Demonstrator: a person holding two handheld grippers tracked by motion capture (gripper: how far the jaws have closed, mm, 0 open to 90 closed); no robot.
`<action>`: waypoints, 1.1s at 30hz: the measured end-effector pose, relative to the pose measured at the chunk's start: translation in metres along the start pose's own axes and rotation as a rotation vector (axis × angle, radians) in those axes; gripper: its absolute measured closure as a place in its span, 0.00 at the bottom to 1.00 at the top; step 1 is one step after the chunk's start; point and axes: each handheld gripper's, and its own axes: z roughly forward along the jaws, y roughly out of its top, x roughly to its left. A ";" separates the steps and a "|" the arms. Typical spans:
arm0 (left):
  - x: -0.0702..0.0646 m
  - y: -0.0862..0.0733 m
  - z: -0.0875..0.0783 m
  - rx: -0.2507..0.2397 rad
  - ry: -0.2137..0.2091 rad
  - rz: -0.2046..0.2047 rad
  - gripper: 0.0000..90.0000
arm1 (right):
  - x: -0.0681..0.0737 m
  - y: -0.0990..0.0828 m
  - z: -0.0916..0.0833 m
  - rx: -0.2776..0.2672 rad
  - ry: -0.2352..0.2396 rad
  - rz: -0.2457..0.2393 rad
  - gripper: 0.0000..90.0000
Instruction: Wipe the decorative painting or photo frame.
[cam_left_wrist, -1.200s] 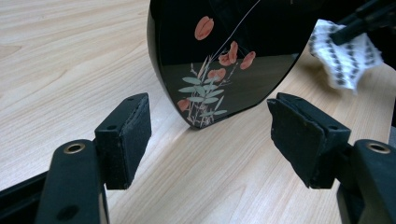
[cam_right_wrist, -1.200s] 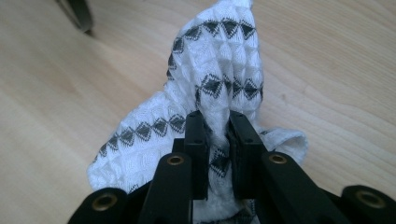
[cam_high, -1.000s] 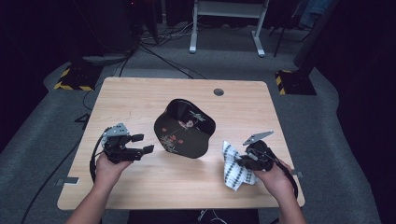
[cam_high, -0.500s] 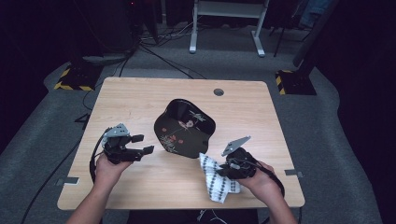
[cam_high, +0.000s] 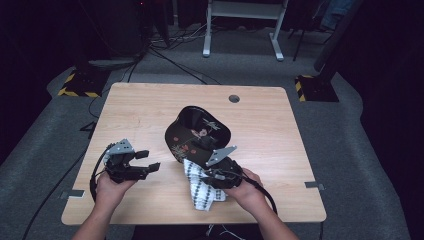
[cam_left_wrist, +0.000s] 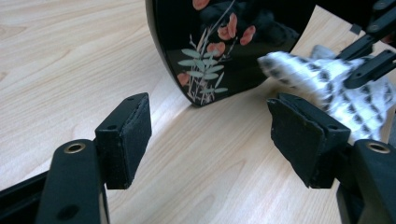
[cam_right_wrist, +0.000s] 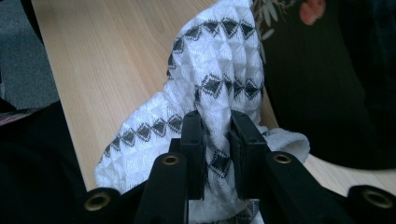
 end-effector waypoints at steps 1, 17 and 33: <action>-0.001 -0.001 0.000 -0.003 0.002 0.000 0.33 | 0.001 0.002 0.005 -0.001 0.002 -0.004 0.86; -0.024 0.000 0.018 0.040 -0.068 0.050 0.33 | 0.004 0.014 0.032 -0.054 0.015 0.019 0.58; -0.054 0.001 0.070 0.162 -0.129 0.123 0.34 | -0.009 -0.010 -0.031 -0.192 -0.076 0.088 0.58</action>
